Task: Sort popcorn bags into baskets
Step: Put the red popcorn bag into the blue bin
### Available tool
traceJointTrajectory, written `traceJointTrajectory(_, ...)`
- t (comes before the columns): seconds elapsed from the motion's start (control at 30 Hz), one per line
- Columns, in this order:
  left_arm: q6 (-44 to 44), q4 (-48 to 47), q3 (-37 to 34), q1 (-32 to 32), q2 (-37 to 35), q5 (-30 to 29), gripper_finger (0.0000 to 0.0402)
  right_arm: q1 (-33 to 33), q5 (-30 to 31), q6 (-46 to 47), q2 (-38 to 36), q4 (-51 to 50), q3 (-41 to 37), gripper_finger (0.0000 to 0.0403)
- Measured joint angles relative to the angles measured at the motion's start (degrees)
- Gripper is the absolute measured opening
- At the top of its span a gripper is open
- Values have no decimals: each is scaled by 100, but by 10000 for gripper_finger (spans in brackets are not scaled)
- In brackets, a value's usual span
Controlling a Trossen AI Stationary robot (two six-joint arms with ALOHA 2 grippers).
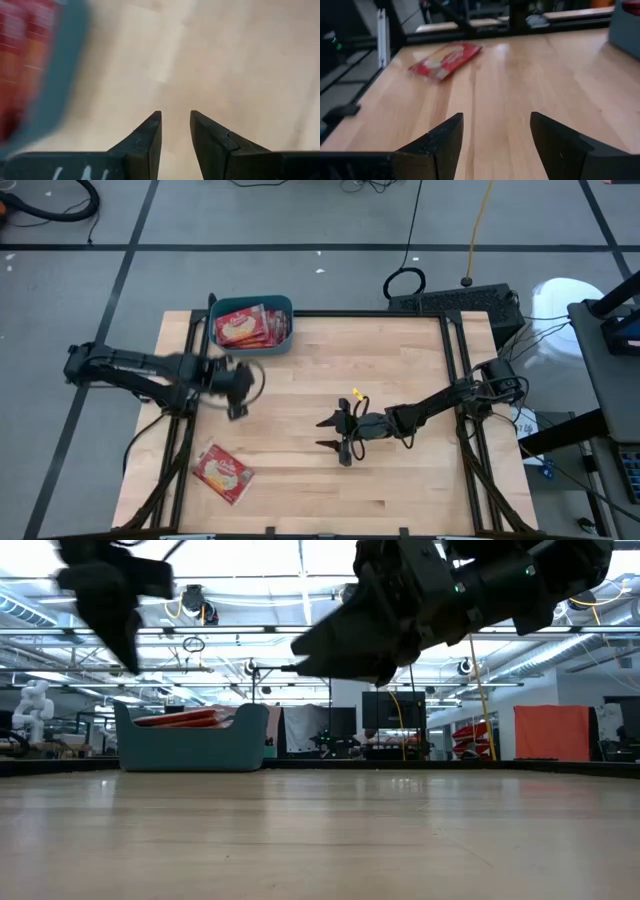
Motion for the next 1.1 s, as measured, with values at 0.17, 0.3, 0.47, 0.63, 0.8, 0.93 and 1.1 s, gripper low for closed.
traceJointTrajectory(0.17, -1272, 1016, -863, -1717, -151, -55, 108, 260, 590, 162, 3, 27, 68, 222)
traceJointTrajectory(0.3, -1751, 1912, -1165, -2909, 61, -443, 108, 423, 606, 234, 193, 6, 449, 221)
traceJointTrajectory(0.47, -1869, 2402, -1130, -4005, 518, -951, 108, 497, 613, 228, 845, -438, 1469, 222)
traceJointTrajectory(0.63, -2381, 2686, -1090, -4636, 922, -1027, 108, 496, 612, 307, 1939, -922, 2893, 221)
traceJointTrajectory(0.8, -3147, 2800, -1089, -5190, 1385, -1048, 108, 546, 575, 342, 2807, -1711, 4205, 222)
traceJointTrajectory(0.93, -3751, 2962, -1087, -5669, 1766, -965, 108, 635, 581, 563, 3246, -1958, 4834, 221)
traceJointTrajectory(1.1, -4534, 3086, -1087, -6077, 2194, -968, 108, 722, 830, 772, 3412, -1790, 4990, 222)
